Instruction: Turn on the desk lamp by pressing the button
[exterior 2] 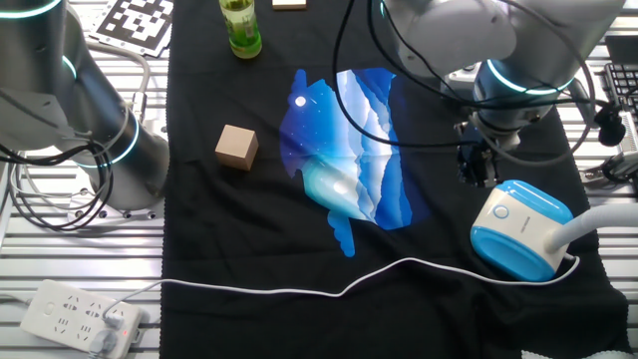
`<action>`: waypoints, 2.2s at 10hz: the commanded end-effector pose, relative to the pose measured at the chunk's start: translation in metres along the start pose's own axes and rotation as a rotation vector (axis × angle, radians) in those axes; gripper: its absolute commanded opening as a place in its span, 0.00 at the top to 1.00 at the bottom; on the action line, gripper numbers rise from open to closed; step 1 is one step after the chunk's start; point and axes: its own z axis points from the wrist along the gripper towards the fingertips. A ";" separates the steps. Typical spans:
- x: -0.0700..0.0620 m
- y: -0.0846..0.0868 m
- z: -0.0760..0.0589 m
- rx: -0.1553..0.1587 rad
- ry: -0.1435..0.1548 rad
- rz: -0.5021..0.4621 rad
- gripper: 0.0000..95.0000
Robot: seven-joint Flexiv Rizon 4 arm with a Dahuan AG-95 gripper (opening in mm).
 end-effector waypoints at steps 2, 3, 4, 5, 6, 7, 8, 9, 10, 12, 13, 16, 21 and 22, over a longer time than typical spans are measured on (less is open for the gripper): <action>0.000 -0.001 -0.001 -0.003 -0.002 -0.004 1.00; 0.000 -0.003 -0.002 -0.003 -0.002 -0.009 1.00; 0.001 -0.007 -0.004 -0.006 -0.002 -0.015 1.00; 0.001 -0.009 -0.005 -0.009 -0.002 -0.016 1.00; 0.002 -0.010 -0.005 -0.005 0.000 -0.018 1.00; 0.002 -0.010 -0.006 -0.009 0.000 -0.017 1.00; 0.002 -0.010 -0.006 -0.007 0.003 -0.015 1.00; 0.002 -0.010 -0.006 -0.007 0.003 -0.009 1.00; 0.002 -0.010 -0.006 -0.008 0.001 -0.007 1.00; 0.003 -0.010 -0.005 -0.008 0.005 -0.006 1.00; 0.004 -0.010 -0.004 -0.010 0.004 -0.006 1.00; 0.004 -0.010 -0.004 -0.019 -0.003 -0.028 1.00; 0.004 -0.010 -0.004 -0.051 -0.007 -0.004 1.00; 0.004 -0.010 -0.004 -0.046 -0.001 0.018 1.00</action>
